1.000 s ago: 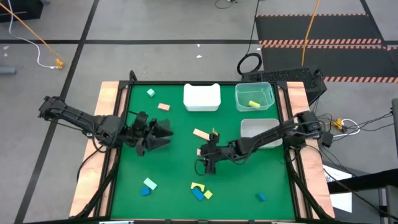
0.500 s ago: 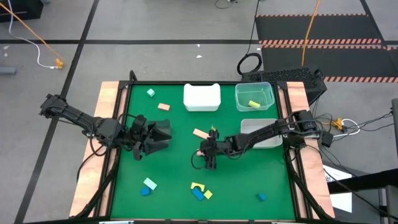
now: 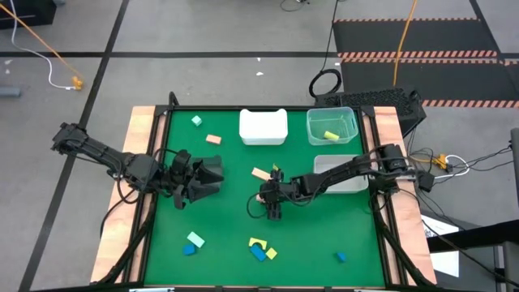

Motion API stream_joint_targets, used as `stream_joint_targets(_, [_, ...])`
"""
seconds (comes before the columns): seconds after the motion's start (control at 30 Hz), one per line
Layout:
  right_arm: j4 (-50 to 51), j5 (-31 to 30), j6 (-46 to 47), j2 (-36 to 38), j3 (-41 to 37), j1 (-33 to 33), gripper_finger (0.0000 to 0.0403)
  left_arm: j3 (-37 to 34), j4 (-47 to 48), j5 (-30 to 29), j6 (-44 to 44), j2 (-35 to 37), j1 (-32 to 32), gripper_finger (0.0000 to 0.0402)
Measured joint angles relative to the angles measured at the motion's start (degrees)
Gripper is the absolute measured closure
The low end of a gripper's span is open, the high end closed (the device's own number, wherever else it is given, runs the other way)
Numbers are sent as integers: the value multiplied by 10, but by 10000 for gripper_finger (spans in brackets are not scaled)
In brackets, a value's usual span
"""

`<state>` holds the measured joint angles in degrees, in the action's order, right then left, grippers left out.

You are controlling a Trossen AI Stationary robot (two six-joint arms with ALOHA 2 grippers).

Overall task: Sort & place blocks by color
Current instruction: Put the bottom brown block into the gray bin

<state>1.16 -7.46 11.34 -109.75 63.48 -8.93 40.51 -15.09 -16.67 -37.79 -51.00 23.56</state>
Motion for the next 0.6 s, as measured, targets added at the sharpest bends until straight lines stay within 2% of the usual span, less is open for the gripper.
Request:
stream_joint_targets(0.2, [-2,-2,30,-7,0,-1,212,0,2,0,-1,0,0,144])
stream_joint_targets(0.37, [-1,-1,32,-7,0,-1,287,0,3,0,0,0,0,144])
stream_joint_targets(0.6, [15,10,39,18,-3,-2,290,0,3,0,0,0,0,144])
